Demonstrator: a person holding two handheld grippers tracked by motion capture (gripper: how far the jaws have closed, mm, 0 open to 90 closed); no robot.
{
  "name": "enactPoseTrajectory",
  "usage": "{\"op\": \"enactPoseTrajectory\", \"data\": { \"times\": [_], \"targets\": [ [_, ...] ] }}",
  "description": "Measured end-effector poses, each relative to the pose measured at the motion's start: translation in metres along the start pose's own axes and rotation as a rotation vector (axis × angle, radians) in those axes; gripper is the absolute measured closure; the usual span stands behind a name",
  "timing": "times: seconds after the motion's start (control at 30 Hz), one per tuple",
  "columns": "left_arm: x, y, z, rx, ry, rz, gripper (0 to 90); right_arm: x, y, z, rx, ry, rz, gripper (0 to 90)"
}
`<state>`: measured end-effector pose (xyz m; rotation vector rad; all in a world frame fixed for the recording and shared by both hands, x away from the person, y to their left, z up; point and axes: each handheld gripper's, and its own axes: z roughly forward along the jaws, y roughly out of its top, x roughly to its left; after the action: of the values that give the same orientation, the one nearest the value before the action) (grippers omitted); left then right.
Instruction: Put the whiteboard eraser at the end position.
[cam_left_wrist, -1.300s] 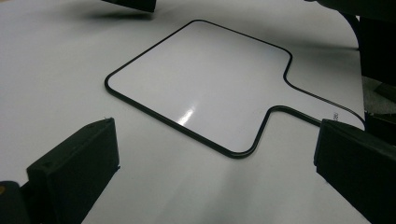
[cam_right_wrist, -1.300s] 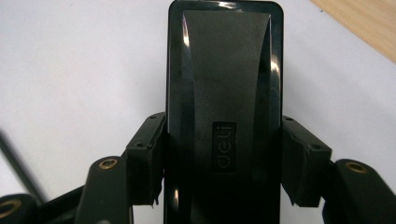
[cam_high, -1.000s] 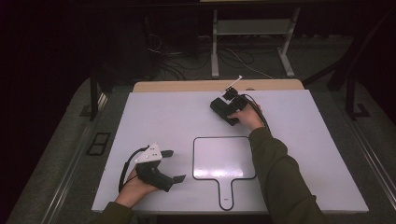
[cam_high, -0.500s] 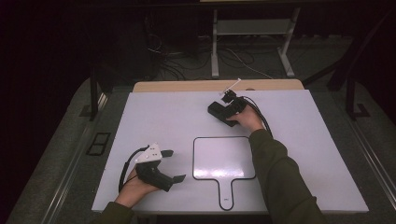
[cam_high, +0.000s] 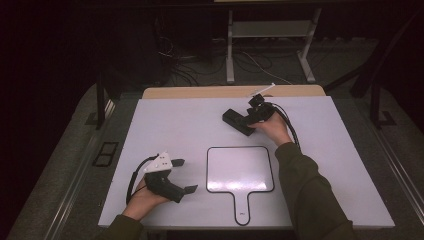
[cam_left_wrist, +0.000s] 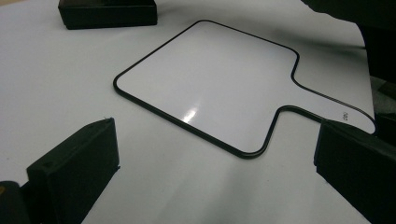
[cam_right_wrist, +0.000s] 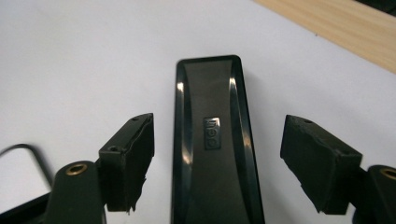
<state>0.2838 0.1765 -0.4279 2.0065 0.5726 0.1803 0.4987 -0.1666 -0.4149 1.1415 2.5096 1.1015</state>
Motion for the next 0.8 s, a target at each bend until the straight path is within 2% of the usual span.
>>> {"op": "enactPoseTrajectory", "data": {
  "times": [0.13, 0.27, 0.43, 0.6, 0.8],
  "targets": [
    [0.001, 0.000, 0.000, -0.003, 0.003, -0.005, 0.0, 0.002, -0.005, -0.013, -0.032, 0.002, -0.006, 20.3],
    [0.000, 0.000, 0.001, -0.001, 0.001, -0.004, 0.0, 0.010, -0.013, -0.028, -0.046, -0.026, -0.054, 19.8],
    [0.000, 0.000, 0.001, -0.001, 0.003, -0.006, 0.0, 0.016, -0.021, -0.043, -0.085, -0.010, -0.048, 19.6],
    [-0.001, 0.000, 0.001, -0.002, 0.003, -0.009, 0.0, 0.029, -0.030, -0.054, -0.115, -0.023, -0.060, 19.3],
    [-0.003, 0.000, 0.002, 0.002, 0.001, -0.009, 0.0, 0.048, -0.043, -0.067, -0.143, -0.050, -0.101, 18.4]
  ]
}}
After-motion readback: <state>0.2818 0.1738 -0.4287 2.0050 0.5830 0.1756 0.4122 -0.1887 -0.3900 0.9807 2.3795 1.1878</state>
